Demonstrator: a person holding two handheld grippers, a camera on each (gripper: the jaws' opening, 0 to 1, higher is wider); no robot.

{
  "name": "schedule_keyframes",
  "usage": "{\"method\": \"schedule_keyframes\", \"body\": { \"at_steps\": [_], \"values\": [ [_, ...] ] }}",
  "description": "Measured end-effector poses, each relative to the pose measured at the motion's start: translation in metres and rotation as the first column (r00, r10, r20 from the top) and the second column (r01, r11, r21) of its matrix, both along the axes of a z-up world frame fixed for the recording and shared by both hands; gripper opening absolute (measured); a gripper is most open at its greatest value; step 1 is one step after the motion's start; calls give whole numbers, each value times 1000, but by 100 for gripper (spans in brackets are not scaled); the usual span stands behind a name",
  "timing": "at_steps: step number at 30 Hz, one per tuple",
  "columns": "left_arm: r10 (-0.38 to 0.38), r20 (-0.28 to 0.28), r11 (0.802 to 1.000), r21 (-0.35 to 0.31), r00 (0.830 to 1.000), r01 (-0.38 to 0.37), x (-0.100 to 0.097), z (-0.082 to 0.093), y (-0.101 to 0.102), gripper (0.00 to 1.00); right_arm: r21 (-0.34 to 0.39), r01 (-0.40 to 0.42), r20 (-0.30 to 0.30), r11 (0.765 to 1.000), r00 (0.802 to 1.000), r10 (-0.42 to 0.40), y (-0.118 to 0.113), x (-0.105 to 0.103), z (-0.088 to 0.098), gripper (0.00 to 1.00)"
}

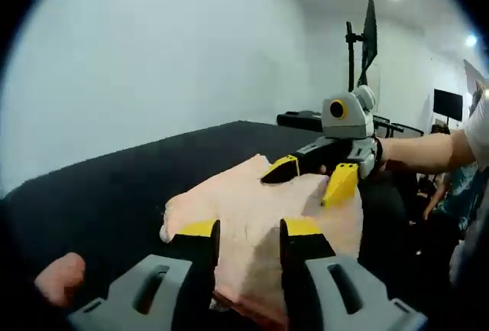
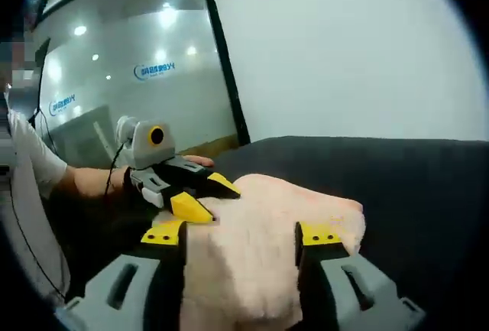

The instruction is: Fold the towel on the table until its edges align and the towel forms a compact rectangular stack.

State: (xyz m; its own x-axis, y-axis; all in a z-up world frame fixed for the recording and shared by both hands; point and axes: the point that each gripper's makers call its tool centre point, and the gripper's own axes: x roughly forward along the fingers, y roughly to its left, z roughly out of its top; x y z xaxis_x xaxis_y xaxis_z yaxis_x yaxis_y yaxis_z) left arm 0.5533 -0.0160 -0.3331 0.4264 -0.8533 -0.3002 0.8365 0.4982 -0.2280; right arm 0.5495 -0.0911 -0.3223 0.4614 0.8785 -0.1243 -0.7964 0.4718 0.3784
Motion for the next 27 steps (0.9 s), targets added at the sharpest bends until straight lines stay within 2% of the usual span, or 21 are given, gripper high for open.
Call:
{"method": "schedule_keyframes", "body": {
  "at_steps": [2, 3, 4, 5, 6, 7, 8, 9, 10, 12, 13, 14, 15, 16, 17, 21, 22, 23, 25, 26, 27],
  "values": [
    [-8, -168, 994, -110, 986, -11, -7, 18, 16, 30, 30, 8, -109, 1000, 994, -5, -24, -5, 21, 66],
    [18, -278, 989, -136, 960, -58, -6, 18, 30, 29, 69, 33, -190, 997, 982, -19, -37, -5, 28, 65],
    [56, -395, 983, -139, 917, -120, -4, 12, 47, 29, 83, 50, -296, 995, 955, -24, -45, -7, 25, 62],
    [100, -506, 975, -120, 857, -185, -2, 4, 64, 28, 86, 66, -405, 994, 914, -25, -55, -12, 17, 63],
    [143, -602, 967, -82, 786, -239, -3, -7, 78, 27, 78, 79, -435, 994, 900, -38, -56, -15, 12, 64],
    [181, -675, 961, -33, 715, -275, -7, -18, 89, 25, 45, 151, -534, 987, 839, -104, -70, -13, -4, 62],
    [203, -721, 958, 6, 662, -287, -13, -28, 95, 25, 79, 189, -602, 979, 792, -105, -76, -13, -8, 61],
    [202, -740, 955, 5, 641, -296, -17, -36, 98, 27, 164, 216, -652, 963, 756, -59, -77, -13, -7, 66],
    [231, -743, 943, 13, 628, -332, -14, -41, 100, 38, 148, 241, -698, 959, 712, -71, -80, -13, -17, 80],
    [214, -748, 944, -8, 628, -330, -12, -47, 92, 60, 188, 264, -744, 946, 667, -38, -76, -16, -26, 91],
    [205, -766, 950, 6, 610, -311, -15, -52, 89, 67, 189, 276, -764, 942, 645, -36, -75, -15, -30, 92],
    [143, -808, 956, -36, 571, -291, -20, -50, 78, 66, 160, 274, -770, 948, 636, -54, -73, -15, -39, 92],
    [168, -823, 951, -9, 542, -309, -19, -56, 76, 67, 145, 259, -772, 955, 634, -55, -69, -16, -44, 91],
    [172, -801, 955, -7, 573, -296, -16, -57, 70, 61, 128, 245, -769, 961, 636, -60, -66, -17, -48, 83],
    [199, -810, 958, 41, 552, -285, -15, -64, 71, 58, 94, 240, -788, 966, 611, -75, -64, -18, -55, 79],
    [196, -817, 957, 37, 543, -288, -3, -63, 61, 51, 147, 212, -798, 966, 603, -10, -50, -15, -45, 83],
    [143, -815, 967, -6, 562, -254, -3, -60, 51, 55, 171, 206, -799, 964, 601, 13, -45, -14, -42, 89],
    [142, -823, 965, -9, 551, -262, -3, -60, 48, 55, 160, 205, -799, 966, 601, 5, -38, -20, -41, 90],
    [131, -816, 970, -12, 563, -244, -3, -61, 42, 55, 149, 166, -789, 975, 615, 16, -32, -20, -43, 89],
    [115, -835, 967, -31, 538, -254, 9, -60, 45, 54, 163, 173, -793, 971, 609, 24, -30, -19, -44, 88],
    [110, -837, 967, -34, 535, -251, 14, -60, 46, 53, 185, 165, -799, 969, 600, 50, -26, -15, -45, 86]
  ]
}}
